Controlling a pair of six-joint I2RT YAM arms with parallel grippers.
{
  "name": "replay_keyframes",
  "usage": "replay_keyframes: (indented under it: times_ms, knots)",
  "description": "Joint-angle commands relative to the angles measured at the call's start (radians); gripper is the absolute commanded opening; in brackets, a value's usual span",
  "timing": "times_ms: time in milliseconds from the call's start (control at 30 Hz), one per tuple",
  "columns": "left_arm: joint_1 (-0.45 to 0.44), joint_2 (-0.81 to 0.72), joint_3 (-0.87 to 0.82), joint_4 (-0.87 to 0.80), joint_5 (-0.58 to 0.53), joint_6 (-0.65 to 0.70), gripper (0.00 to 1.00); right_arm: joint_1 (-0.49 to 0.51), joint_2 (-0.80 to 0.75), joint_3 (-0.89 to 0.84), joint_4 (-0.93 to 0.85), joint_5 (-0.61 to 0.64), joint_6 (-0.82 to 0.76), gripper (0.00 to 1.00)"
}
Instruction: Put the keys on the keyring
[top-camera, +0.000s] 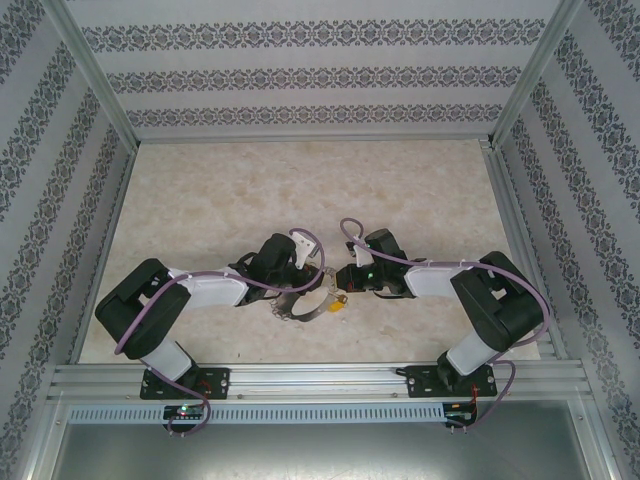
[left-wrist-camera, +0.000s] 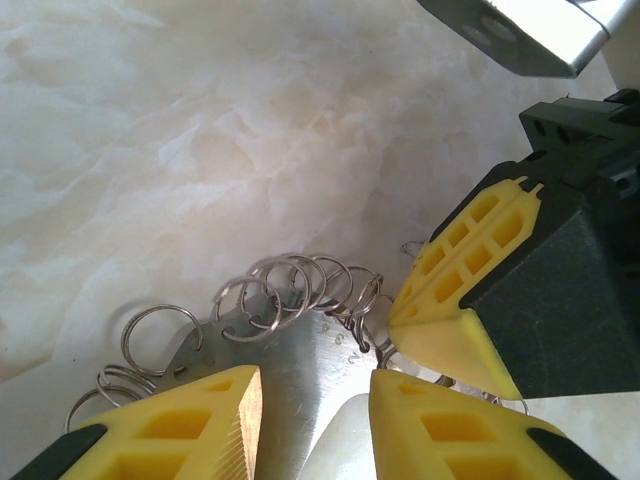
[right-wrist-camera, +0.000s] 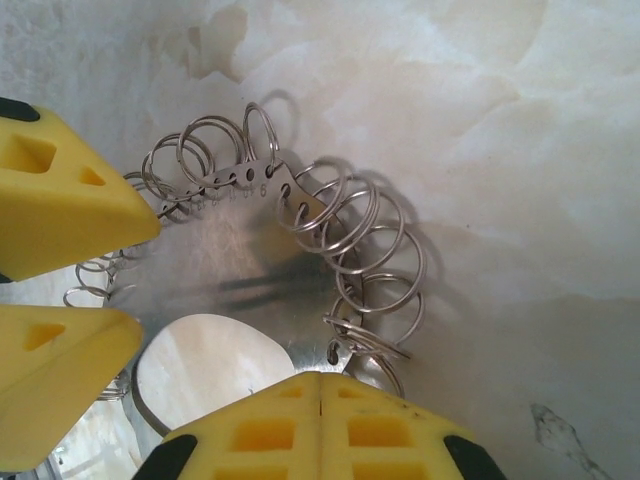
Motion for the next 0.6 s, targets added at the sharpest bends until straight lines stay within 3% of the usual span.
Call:
replay_keyframes:
  times_ms: [0, 333, 567]
  knots:
    - [0.012, -0.024, -0.005, 0.025, -0.001, -0.011, 0.34, 0.014, 0.007, 0.018, -0.012, -0.010, -0.038, 0.00]
    - [0.013, -0.028, -0.001, 0.007, 0.011, 0.001, 0.36, 0.015, -0.057, 0.020, -0.031, -0.088, -0.165, 0.00]
    - [0.014, -0.031, -0.005, 0.005, 0.017, 0.000, 0.36, 0.019, -0.105, 0.035, -0.098, -0.045, -0.218, 0.00]
